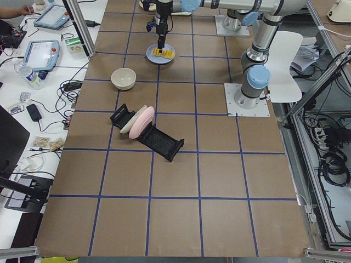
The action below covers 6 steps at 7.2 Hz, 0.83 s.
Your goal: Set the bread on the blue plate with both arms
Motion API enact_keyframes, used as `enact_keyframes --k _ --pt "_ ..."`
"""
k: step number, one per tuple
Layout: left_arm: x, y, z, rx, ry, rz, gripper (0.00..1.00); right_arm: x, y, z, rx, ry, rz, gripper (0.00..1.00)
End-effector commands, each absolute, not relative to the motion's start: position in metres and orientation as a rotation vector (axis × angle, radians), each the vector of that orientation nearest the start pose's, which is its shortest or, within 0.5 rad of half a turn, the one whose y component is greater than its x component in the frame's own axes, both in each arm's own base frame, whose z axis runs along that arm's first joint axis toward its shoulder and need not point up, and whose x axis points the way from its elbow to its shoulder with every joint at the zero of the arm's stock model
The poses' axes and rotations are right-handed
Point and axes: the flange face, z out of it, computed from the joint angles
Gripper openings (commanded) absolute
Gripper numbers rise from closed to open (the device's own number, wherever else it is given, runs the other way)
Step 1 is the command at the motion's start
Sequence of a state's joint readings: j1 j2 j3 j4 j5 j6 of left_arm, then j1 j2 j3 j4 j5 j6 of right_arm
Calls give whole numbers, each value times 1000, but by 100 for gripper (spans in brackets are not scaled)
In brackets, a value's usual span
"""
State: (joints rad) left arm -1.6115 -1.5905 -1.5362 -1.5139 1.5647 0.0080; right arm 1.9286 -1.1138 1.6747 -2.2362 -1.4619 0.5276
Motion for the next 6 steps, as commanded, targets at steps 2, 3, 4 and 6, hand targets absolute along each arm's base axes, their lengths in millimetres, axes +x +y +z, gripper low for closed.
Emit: enact_keyframes --k 2,3,4,6 --pt "-154 -502 501 12 3145 -123 100 263 -586 390 172 3058 43 100" --pt "-154 -502 500 12 3145 -123 100 224 -584 433 112 3062 33 100" --pt "-154 -502 500 12 3147 -120 100 202 -569 463 108 3085 46 100" --pt "-155 -502 499 15 3145 -120 100 161 -558 509 88 3091 -104 100"
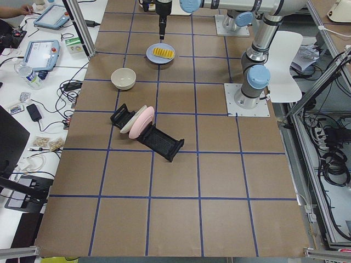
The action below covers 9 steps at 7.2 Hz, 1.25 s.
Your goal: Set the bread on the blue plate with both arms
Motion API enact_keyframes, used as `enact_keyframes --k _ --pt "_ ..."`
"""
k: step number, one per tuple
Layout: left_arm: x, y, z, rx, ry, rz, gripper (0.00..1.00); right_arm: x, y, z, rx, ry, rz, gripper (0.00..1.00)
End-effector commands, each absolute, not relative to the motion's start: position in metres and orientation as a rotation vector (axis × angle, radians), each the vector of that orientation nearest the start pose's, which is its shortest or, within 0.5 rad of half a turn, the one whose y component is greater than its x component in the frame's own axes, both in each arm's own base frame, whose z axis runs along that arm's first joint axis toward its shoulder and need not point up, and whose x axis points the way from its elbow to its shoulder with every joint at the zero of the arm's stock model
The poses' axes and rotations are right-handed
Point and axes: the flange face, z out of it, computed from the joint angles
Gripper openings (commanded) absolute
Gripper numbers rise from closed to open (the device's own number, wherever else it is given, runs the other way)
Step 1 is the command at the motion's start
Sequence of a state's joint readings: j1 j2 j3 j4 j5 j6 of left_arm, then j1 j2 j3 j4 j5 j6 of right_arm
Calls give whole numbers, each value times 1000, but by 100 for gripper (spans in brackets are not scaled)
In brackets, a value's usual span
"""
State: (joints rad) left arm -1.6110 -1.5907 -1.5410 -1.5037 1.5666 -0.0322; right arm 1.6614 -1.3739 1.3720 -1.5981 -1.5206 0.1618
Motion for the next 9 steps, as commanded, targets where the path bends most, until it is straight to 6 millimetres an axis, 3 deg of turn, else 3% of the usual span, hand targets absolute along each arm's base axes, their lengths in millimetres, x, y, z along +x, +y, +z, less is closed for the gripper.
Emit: enact_keyframes --k 1,9 --pt "-155 -502 499 15 3145 -120 100 150 -558 506 107 3088 -79 100" --pt "-153 -502 499 14 3142 -118 100 151 -560 501 106 3075 -65 100"
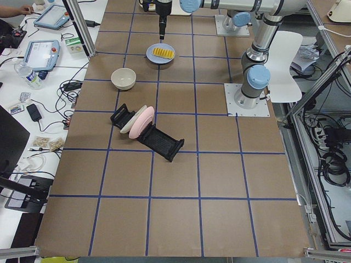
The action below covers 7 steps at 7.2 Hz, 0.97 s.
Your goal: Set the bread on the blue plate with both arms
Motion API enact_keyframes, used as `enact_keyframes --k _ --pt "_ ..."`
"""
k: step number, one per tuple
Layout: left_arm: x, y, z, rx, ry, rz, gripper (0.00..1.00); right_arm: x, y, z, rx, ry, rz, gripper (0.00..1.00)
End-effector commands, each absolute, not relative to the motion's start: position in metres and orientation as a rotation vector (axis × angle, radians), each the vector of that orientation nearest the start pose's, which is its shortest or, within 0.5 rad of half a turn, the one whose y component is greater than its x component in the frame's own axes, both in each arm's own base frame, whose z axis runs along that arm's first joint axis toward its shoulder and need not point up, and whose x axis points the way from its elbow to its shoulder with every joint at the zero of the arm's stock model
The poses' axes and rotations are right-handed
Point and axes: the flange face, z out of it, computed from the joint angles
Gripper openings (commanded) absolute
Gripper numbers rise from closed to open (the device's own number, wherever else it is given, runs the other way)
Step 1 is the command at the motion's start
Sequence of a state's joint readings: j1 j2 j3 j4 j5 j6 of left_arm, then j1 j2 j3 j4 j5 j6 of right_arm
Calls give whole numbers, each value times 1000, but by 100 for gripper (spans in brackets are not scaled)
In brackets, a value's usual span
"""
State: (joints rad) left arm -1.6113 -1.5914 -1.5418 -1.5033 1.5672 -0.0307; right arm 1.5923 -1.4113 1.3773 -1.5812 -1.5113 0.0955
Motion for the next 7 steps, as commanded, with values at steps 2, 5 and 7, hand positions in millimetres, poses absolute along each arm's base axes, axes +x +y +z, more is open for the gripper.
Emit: enact_keyframes --k 2,5,7 --pt "-154 -503 496 12 3145 -111 100 152 -561 500 109 3074 -63 100" --pt "-154 -500 494 15 3144 -104 100 152 -561 500 106 3074 -63 100" --pt "-154 -500 492 10 3146 -99 100 152 -560 500 104 3074 -63 100"
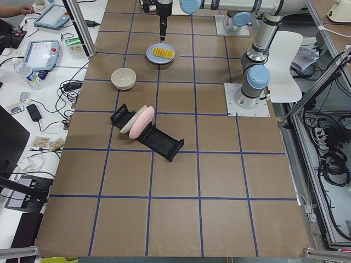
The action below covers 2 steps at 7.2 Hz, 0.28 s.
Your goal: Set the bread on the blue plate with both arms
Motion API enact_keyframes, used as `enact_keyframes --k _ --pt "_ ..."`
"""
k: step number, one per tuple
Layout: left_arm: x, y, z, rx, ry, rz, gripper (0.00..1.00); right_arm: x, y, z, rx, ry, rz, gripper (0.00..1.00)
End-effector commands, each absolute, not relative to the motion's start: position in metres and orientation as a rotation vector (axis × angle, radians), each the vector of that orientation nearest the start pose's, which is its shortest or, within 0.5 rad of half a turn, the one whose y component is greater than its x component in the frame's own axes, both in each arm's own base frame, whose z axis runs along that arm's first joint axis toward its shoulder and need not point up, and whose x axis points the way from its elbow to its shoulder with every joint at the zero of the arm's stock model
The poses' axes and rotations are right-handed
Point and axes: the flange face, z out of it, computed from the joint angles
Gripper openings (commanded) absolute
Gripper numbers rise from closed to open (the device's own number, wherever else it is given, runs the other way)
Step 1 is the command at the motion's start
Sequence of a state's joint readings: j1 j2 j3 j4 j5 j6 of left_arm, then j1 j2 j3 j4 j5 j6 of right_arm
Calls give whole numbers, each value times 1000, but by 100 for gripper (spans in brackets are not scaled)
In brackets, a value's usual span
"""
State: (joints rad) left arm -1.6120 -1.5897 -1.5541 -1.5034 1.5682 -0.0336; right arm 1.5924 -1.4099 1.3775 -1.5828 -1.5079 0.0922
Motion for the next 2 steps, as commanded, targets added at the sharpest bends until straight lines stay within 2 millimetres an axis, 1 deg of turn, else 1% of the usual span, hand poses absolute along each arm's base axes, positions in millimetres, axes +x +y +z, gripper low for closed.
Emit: enact_keyframes --k 1,2 --pt "-154 -500 493 10 3144 -99 100 153 -560 501 104 3072 -65 100" --pt "-154 -500 493 12 3144 -101 100 153 -560 501 104 3072 -65 100"
